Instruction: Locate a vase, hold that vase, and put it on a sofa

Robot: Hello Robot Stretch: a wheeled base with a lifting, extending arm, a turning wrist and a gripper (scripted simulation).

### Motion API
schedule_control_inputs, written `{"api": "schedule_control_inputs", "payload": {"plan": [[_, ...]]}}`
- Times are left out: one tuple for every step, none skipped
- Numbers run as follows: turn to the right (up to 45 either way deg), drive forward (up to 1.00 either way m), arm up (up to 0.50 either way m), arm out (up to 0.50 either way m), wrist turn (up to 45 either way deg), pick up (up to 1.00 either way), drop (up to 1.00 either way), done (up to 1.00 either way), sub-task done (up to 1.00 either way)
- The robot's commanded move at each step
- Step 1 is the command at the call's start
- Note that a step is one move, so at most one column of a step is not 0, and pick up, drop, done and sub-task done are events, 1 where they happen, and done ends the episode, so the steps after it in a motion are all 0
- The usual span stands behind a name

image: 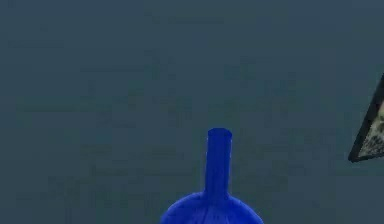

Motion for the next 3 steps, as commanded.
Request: {"api": "schedule_control_inputs", "payload": {"plan": [[-45.0, 0.00, 0.00, 0.00, 0.0, 0.00, 0.00, 0.00, 0.00], [-45.0, 0.00, 0.00, 0.00, 0.0, 0.00, 0.00, 0.00, 0.00], [-30.0, 0.00, 0.00, 0.00, 0.0, 0.00, 0.00, 0.00, 0.00]]}}
